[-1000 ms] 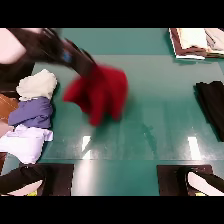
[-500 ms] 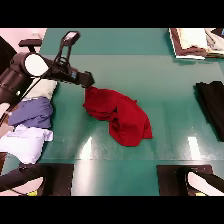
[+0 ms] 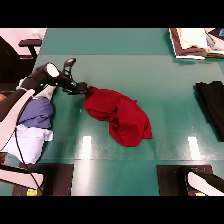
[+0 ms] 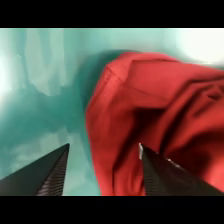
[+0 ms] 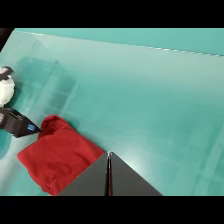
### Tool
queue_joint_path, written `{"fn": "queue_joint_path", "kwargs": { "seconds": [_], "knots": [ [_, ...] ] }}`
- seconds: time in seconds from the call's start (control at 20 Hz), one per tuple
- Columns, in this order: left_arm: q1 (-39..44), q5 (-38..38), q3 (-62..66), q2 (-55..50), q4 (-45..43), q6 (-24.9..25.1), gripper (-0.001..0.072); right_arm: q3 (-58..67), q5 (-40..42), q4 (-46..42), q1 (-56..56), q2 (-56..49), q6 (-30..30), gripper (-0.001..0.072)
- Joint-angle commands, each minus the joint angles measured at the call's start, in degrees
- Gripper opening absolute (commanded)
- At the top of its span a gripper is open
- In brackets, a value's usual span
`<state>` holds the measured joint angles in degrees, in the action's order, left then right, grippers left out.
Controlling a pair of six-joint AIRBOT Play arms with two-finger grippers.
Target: Fold the shirts.
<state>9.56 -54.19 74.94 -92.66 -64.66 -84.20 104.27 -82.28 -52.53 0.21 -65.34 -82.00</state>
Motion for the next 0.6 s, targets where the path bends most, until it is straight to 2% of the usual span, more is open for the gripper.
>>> {"fn": "queue_joint_path", "kwargs": {
  "seconds": [0.0,0.15,0.2,0.45,0.5,0.55],
  "knots": [
    [-0.37,3.52,0.07,-3.5,5.86,2.21,0.0528,-1.81,0.15,0.02,0.07,0.07,-0.02,0.0017],
    [-0.37,4.02,1.36,-3.45,6.32,2.21,0.0092,-7.26,0.13,0.02,0.07,0.11,-0.02,0.0017],
    [-0.5,2.95,2.45,-3.41,6.23,2.19,0.0027,-9.92,-0.15,-0.02,0.07,0.35,-0.02,0.0017],
    [-1.16,-7.19,13.51,-3.32,3.17,5.33,0.0026,-32.61,-2.6,-8.02,-1.01,3.1,-0.96,0.0019],
    [-1.14,-7.91,15.08,-3.32,3.28,5.35,0.0026,-38.64,-2.08,-9.31,-1.01,3.58,-1.53,0.0082],
    [-1.14,-8.15,16.2,-3.32,3.37,5.35,0.0026,-45.29,-0.48,-8.74,-1.01,3.65,-1.53,0.0305]
  ]
}}
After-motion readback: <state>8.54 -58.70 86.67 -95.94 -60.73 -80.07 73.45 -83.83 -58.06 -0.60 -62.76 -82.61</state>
